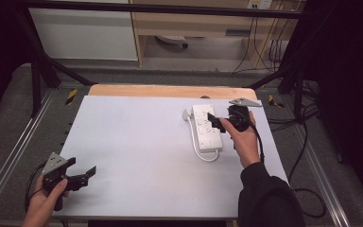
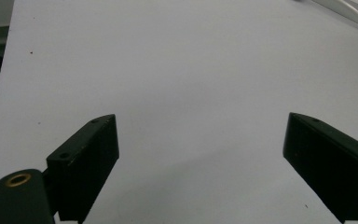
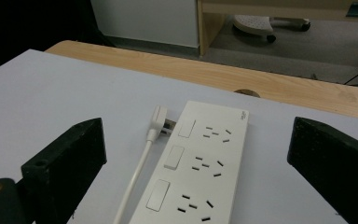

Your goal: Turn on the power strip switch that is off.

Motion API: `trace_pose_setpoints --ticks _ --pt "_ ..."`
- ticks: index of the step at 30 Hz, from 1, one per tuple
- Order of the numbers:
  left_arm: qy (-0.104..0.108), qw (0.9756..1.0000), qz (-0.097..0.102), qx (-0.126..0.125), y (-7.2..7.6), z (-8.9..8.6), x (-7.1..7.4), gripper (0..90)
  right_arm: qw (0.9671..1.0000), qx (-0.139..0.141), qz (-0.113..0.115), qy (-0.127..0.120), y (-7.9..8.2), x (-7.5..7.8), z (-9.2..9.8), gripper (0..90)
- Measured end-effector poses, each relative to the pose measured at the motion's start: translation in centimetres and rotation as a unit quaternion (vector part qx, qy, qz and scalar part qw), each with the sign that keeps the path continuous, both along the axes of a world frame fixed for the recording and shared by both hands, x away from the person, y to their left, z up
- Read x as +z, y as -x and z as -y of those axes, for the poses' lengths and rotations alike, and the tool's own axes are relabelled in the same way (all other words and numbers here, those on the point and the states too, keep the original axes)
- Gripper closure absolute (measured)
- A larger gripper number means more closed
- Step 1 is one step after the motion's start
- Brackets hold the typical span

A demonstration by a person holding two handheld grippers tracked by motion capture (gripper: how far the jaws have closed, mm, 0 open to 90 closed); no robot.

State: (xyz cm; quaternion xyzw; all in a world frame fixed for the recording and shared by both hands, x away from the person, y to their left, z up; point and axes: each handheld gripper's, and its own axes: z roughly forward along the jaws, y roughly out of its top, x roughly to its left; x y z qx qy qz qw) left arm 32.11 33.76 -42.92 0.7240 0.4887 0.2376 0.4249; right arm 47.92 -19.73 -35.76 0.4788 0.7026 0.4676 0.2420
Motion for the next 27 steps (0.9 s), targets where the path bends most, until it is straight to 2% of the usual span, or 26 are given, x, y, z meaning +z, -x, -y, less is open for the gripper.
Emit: trace_pose_setpoints --ticks 4,8,18,27 --pt "0.002 0.9999 0.000 -0.010 0.0 0.3 0.0 10.5 1.0000 -0.002 0.002 -0.009 -0.5 -0.1 0.0 5.5" --pt "0.004 1.0000 0.000 -0.005 0.0 0.2 0.0 10.4 0.9998 -0.006 0.006 -0.019 -1.0 -0.2 0.0 6.0" --pt "0.003 1.0000 -0.002 -0.002 0.1 0.0 0.0 10.4 0.9995 -0.018 0.010 -0.022 -1.7 -0.4 -0.4 10.2" --pt "0.003 1.0000 -0.002 -0.003 0.1 0.1 0.0 10.3 0.9994 -0.025 0.008 -0.021 -2.5 -1.2 -1.0 23.4"
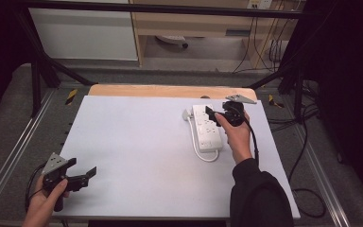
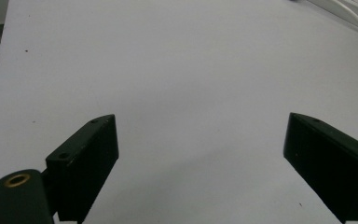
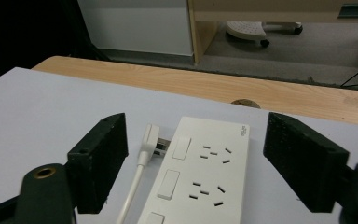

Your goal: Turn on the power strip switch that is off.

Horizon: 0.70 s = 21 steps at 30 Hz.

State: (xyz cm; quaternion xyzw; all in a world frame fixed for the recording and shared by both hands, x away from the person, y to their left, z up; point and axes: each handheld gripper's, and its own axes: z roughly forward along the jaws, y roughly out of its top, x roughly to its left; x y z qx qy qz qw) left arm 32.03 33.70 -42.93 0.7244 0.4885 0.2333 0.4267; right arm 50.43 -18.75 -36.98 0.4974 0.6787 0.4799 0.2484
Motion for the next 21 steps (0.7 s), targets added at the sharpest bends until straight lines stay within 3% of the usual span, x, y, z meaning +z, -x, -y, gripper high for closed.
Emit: trace_pose_setpoints --ticks 9,21 --pt "-0.003 1.0000 0.000 -0.001 0.0 0.0 0.0 10.3 0.9999 -0.004 0.003 0.015 -0.4 -0.6 -0.7 31.3" --pt "-0.001 1.0000 -0.001 -0.001 0.0 0.0 0.0 10.3 0.9999 -0.001 -0.008 0.010 -0.9 -1.4 -1.5 28.6"
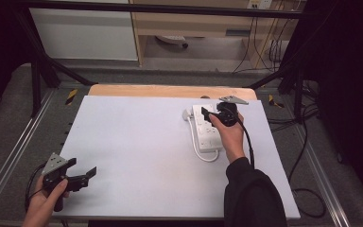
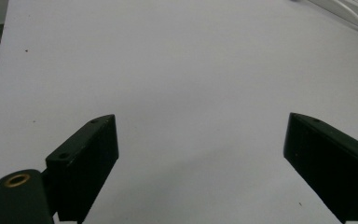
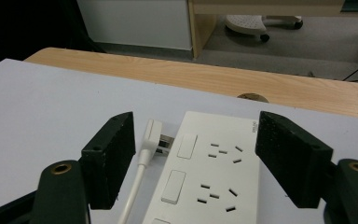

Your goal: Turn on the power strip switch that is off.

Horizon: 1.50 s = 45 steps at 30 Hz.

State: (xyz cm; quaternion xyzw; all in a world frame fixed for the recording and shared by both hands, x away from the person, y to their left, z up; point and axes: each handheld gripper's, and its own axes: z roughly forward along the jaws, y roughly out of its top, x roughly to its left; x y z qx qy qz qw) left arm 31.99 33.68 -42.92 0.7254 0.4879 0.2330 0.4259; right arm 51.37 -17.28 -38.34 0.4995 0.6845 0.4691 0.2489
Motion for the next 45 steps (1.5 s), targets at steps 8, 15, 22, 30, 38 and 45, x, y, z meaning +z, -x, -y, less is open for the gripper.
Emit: trace_pose_setpoints --ticks 8,15,22,30,38,45 --pt "-0.001 1.0000 0.000 0.000 0.0 0.0 0.0 10.2 1.0000 0.001 -0.007 0.002 -0.4 -0.4 -0.5 30.9" --pt "0.000 1.0000 -0.001 0.000 0.0 0.0 0.0 10.2 0.9998 0.012 -0.007 0.016 -0.7 -0.4 -1.7 39.3" --pt "0.000 1.0000 0.000 -0.001 0.0 0.0 0.0 10.2 0.9996 0.019 -0.005 0.022 -0.9 -0.5 -2.2 46.5" --pt "-0.001 1.0000 -0.001 -0.002 0.0 0.0 0.0 10.2 0.9995 0.021 -0.007 0.022 -1.0 -0.7 -2.6 54.0" --pt "-0.002 1.0000 -0.001 -0.002 0.0 0.1 0.0 10.2 0.9992 0.032 -0.008 0.024 -0.9 -1.1 -3.0 65.4" --pt "-0.002 1.0000 -0.002 -0.003 0.0 0.1 0.0 10.2 0.9986 0.041 -0.009 0.032 -0.9 -1.5 -3.2 71.7"
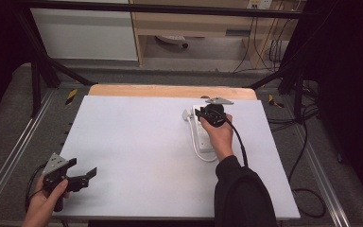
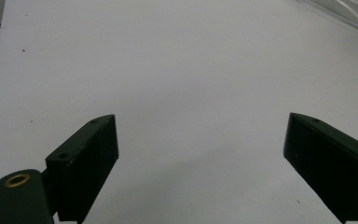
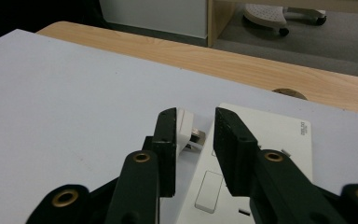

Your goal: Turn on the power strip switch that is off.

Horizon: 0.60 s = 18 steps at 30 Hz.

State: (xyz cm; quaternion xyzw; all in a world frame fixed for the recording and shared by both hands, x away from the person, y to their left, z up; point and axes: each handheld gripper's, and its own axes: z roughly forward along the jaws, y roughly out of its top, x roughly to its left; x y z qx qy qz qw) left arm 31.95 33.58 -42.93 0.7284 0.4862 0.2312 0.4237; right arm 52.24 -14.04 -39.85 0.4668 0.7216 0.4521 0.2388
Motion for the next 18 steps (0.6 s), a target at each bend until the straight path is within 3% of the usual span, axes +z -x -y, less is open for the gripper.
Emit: trace_pose_setpoints --ticks 18 --pt "-0.001 1.0000 0.000 -0.002 0.0 0.0 0.0 10.2 0.9997 -0.002 -0.020 0.012 0.0 -2.2 0.2 84.7"
